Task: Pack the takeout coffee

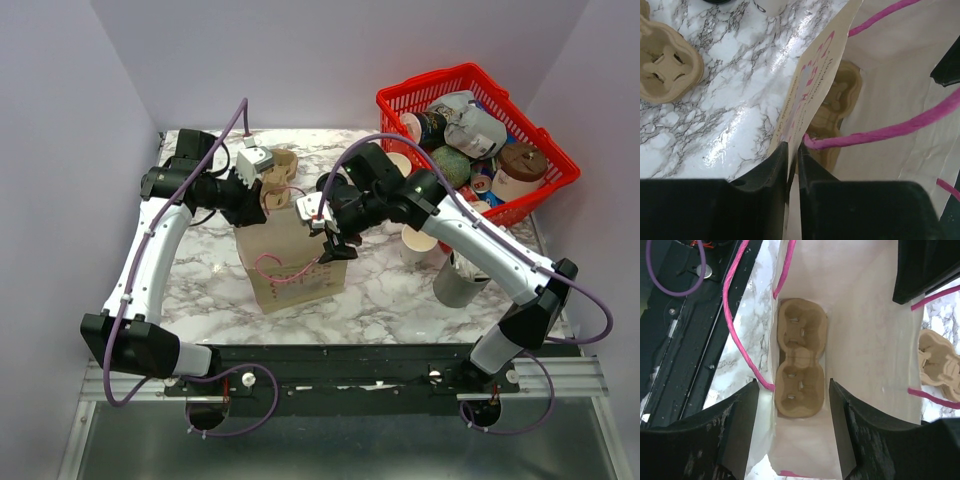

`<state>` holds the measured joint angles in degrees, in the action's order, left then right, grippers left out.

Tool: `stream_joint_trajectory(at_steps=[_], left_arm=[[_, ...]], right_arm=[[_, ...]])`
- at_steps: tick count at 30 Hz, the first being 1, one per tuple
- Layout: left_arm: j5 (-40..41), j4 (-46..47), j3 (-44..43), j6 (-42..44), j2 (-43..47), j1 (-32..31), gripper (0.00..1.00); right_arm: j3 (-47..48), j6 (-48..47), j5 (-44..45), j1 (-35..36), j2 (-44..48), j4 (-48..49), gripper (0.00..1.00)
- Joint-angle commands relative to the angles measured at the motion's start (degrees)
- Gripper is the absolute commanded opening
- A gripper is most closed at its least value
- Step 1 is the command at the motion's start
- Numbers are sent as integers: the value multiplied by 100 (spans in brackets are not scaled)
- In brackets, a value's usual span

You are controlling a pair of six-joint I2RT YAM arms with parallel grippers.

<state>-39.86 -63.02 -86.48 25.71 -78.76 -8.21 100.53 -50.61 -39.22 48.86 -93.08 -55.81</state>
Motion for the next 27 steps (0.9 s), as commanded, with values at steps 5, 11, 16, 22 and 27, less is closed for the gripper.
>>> stream_joint_trajectory(at_steps=[5, 11, 16, 22, 27], left_arm=[[-225, 1, 78, 30, 89, 30, 12], [-189, -43, 96, 39, 115, 30, 11], [-198, -43, 70, 30, 80, 30, 8], [-242, -87, 26, 13, 63, 30, 5], [-251, -166, -62, 30, 36, 30, 0]], right_arm=[[-7, 33, -138, 124, 132, -220, 65], [72, 157, -165, 132, 369, -220, 69], [46, 148, -217, 176, 308, -264, 74], [-296, 209, 133, 255, 176, 70, 70], [-289, 332, 301, 326, -8, 290, 47]])
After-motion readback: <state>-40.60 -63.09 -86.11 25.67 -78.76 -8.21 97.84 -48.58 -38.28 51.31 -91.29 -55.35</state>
